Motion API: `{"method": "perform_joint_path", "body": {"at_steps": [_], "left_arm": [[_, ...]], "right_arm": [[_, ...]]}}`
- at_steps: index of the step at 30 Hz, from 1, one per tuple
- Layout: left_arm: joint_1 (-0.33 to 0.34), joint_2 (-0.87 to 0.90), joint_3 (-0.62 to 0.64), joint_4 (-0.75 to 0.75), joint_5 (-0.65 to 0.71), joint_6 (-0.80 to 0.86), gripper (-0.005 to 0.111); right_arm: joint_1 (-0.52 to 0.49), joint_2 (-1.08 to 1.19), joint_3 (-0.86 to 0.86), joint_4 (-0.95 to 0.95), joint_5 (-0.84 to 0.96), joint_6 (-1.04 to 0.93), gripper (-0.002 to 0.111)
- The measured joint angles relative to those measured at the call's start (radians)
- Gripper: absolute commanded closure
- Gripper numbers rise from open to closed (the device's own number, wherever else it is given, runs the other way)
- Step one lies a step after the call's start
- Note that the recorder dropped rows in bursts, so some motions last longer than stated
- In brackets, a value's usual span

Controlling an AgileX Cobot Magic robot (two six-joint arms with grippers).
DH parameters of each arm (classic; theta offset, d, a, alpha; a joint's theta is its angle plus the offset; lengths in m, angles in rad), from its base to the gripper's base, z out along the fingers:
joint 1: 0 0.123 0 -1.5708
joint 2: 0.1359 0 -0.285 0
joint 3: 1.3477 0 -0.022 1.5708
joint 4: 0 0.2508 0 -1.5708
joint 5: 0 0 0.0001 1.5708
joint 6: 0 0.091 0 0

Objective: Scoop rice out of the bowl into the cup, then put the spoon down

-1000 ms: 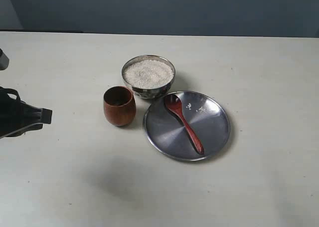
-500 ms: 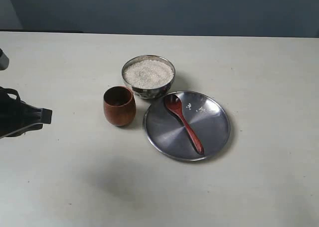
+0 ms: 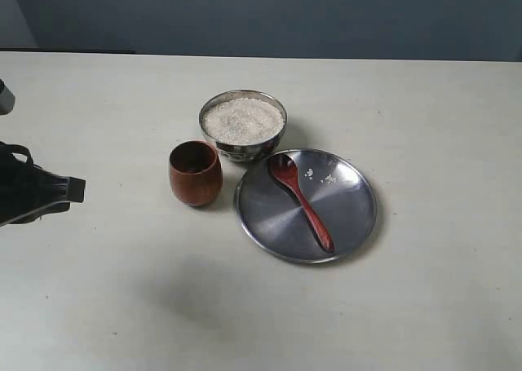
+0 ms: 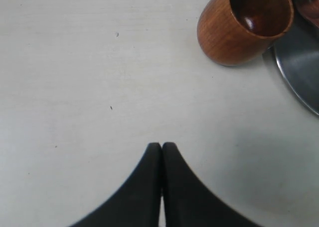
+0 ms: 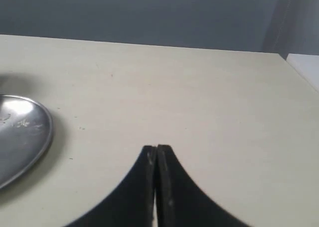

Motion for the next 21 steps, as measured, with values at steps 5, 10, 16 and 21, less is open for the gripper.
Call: {"method": "perform_joint_path", "body": {"at_steps": [5,10,16,21], "left_arm": [[0.0,0.0,0.0,0.0,0.0,0.0,0.106],[0.0,0.0,0.0,0.0,0.0,0.0,0.106],[0.0,0.0,0.0,0.0,0.0,0.0,0.106],[0.0,0.0,0.0,0.0,0.0,0.0,0.106]], "right_arm": [[0.0,0.0,0.0,0.039,0.0,0.0,0.108],[0.0,0.0,0.0,0.045,0.0,0.0,0.108],[0.0,0.0,0.0,0.045,0.0,0.0,0.108],[0.0,0.0,0.0,0.045,0.0,0.0,0.108]]}}
